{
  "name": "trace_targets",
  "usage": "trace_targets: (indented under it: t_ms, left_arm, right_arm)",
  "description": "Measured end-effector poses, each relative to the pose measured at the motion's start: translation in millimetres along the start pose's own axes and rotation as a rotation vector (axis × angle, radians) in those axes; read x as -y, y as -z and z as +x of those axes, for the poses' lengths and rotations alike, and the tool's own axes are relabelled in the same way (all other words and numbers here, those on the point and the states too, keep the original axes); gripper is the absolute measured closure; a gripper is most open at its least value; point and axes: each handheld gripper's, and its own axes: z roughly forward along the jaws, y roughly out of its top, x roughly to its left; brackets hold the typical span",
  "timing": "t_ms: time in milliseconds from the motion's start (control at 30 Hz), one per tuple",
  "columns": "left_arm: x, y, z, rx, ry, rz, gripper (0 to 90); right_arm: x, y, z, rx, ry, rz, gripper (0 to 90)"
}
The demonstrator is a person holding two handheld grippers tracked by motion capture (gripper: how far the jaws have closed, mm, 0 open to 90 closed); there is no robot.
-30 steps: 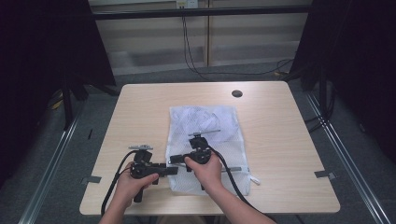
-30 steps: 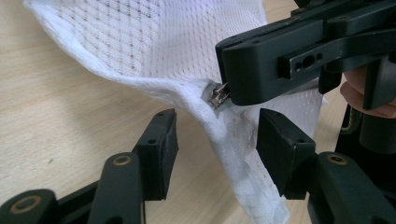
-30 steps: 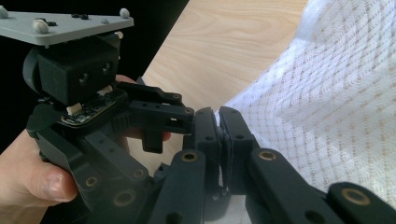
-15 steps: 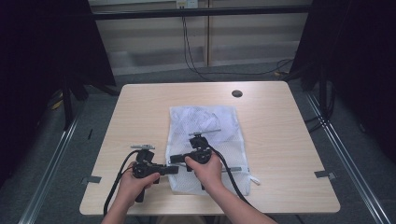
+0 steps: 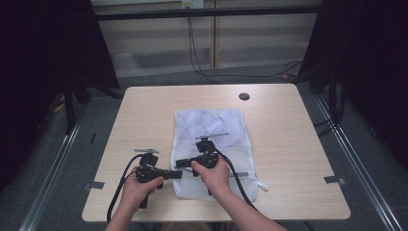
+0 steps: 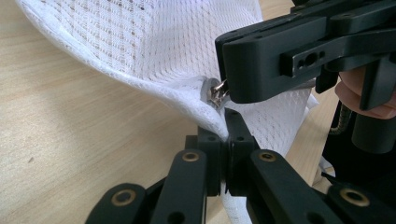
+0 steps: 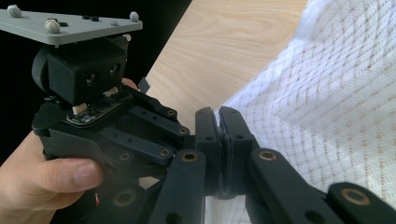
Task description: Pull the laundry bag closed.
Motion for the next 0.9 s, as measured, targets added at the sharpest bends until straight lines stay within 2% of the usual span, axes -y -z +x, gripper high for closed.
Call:
trace_targets:
  t_ms: [333, 367, 467, 533, 733, 900]
  left_arm:
    - [-0.9, 2.9, -2.3, -0.006, 0.007, 0.007, 88.2]
    - [-0.9, 3.3, -2.8, -0.013, 0.009, 0.004, 88.2]
    - [-1.2, 4.6, -2.1, -0.008, 0.016, 0.003, 88.3]
    - [-1.2, 4.6, -2.0, -0.010, 0.009, 0.009, 88.3]
    - [-1.1, 4.9, -3.0, -0.019, 0.025, 0.005, 88.3]
    - [-1.2, 4.7, -2.8, -0.015, 0.025, 0.011, 88.3]
  right_arm:
    - [-0.1, 3.6, -0.3, -0.003, 0.010, 0.008, 86.9]
    - [-0.6, 5.4, -0.8, 0.012, 0.017, 0.004, 87.0]
    - [-0.5, 7.4, -4.5, 0.002, 0.001, -0.001, 87.0]
    - [-0.2, 7.8, -4.6, 0.001, 0.003, 0.001, 86.9]
    - [0.5, 9.9, -7.0, 0.020, 0.020, 0.009, 87.0]
    - [1.9, 12.2, -8.8, 0.014, 0.010, 0.011, 87.0]
